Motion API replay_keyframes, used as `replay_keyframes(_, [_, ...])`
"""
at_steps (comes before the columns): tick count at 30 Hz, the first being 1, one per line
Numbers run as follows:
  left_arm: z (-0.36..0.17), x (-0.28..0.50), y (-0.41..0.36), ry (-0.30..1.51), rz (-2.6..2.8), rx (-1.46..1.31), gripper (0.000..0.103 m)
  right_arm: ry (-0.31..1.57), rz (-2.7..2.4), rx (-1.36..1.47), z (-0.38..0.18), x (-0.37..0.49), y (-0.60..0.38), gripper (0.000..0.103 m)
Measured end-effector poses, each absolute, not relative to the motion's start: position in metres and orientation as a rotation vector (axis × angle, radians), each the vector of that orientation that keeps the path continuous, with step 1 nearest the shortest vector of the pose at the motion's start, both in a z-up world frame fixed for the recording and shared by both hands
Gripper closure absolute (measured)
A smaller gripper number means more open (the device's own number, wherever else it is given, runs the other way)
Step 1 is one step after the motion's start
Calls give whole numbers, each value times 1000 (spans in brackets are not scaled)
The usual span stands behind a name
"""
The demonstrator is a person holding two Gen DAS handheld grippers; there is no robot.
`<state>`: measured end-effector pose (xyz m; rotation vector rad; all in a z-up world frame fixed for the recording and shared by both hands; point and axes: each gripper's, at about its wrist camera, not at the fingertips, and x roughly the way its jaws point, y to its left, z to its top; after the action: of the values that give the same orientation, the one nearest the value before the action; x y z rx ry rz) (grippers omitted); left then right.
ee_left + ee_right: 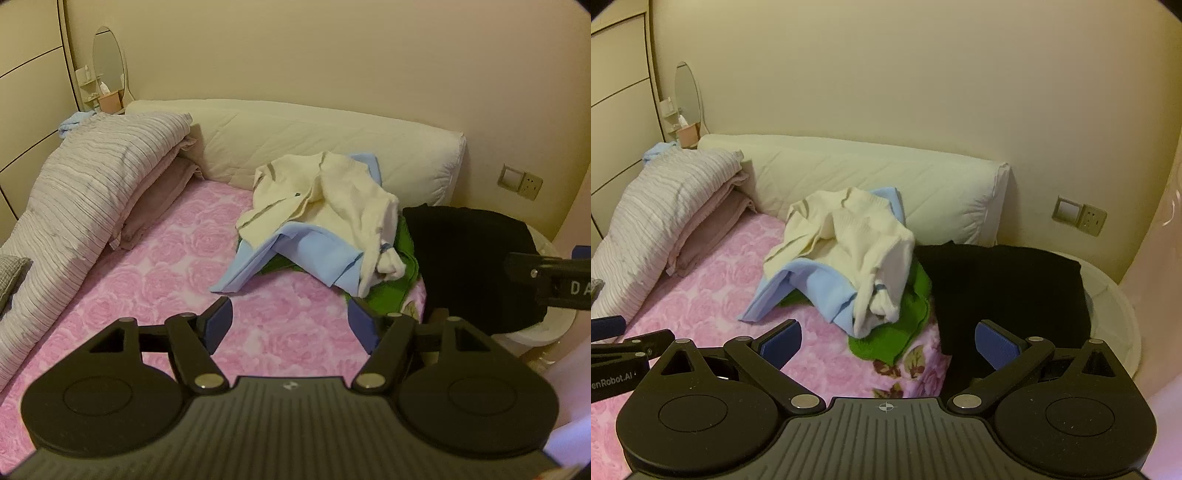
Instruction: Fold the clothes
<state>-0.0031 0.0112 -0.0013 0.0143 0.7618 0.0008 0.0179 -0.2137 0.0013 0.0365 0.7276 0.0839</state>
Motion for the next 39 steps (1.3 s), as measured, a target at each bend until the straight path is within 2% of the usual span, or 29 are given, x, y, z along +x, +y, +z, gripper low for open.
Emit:
replay_keyframes(6, [-4,-8,26,767,-23,-31,37,741,75,40,6,24,-212,0])
replay_keyframes(9, [-10,-5,-10,782,9,24,37,735,73,43,-1,22,-209,0])
replay_keyframes(39, [8,7,8,726,-17,0,36,715,46,56,2,22,-192,0])
